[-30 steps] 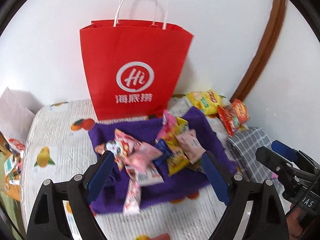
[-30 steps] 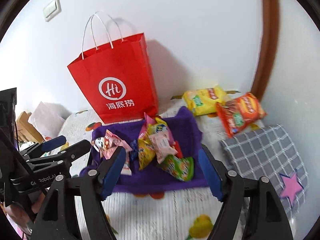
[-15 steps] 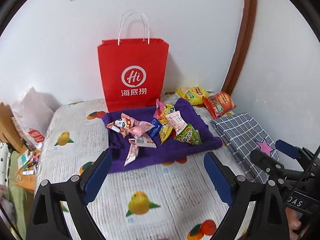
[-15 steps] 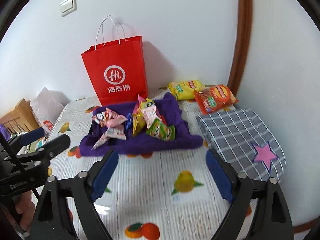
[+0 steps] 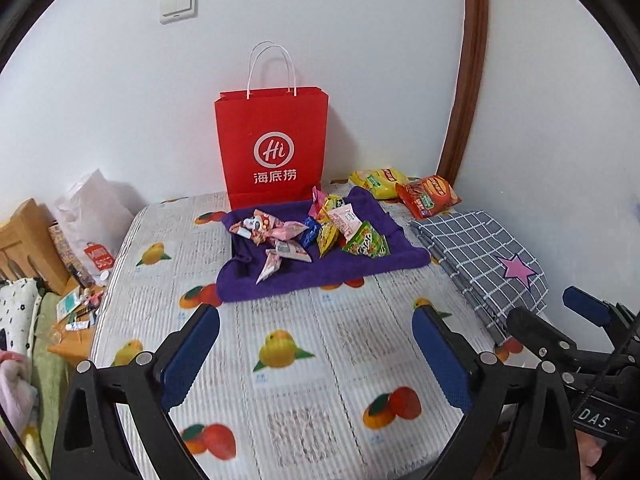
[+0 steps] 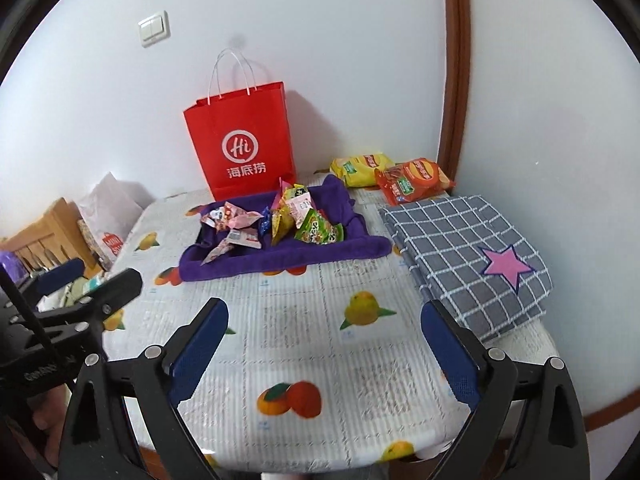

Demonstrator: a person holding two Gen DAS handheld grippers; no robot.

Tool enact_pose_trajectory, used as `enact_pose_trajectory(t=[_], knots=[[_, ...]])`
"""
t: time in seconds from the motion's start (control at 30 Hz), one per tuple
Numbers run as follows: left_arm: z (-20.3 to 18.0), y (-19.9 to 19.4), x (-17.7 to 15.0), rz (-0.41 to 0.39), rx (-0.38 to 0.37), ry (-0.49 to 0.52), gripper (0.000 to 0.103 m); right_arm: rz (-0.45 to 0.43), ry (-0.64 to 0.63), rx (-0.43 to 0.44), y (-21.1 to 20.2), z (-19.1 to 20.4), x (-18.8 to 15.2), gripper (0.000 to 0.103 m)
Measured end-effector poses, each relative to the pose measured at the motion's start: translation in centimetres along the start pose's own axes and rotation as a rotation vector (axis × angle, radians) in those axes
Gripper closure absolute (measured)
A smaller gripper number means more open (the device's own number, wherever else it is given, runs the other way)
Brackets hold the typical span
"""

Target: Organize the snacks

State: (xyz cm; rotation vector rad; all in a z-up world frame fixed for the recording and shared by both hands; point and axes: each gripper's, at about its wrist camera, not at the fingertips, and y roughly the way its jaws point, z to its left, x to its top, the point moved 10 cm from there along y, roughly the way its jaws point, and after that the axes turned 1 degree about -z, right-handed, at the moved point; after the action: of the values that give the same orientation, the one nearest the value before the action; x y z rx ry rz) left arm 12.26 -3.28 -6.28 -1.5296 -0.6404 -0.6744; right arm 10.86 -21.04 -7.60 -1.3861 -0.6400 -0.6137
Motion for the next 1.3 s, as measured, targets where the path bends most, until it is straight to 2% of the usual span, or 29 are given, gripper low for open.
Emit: enact_pose_trajectory(t=[0.37,1.3], knots=[[0.0,-3.0,-2.2,-0.024,0.026,-0.001,0.005,-0.005,-0.019,-0.004,-2.9,0.5,-3.0,0.007],[-0.9,-4.4,-2.6,-0.033,-0.003,0.003,0.005,-0.015,0.021,-0.016,-4.0,-0.9,-4.0,0.007]])
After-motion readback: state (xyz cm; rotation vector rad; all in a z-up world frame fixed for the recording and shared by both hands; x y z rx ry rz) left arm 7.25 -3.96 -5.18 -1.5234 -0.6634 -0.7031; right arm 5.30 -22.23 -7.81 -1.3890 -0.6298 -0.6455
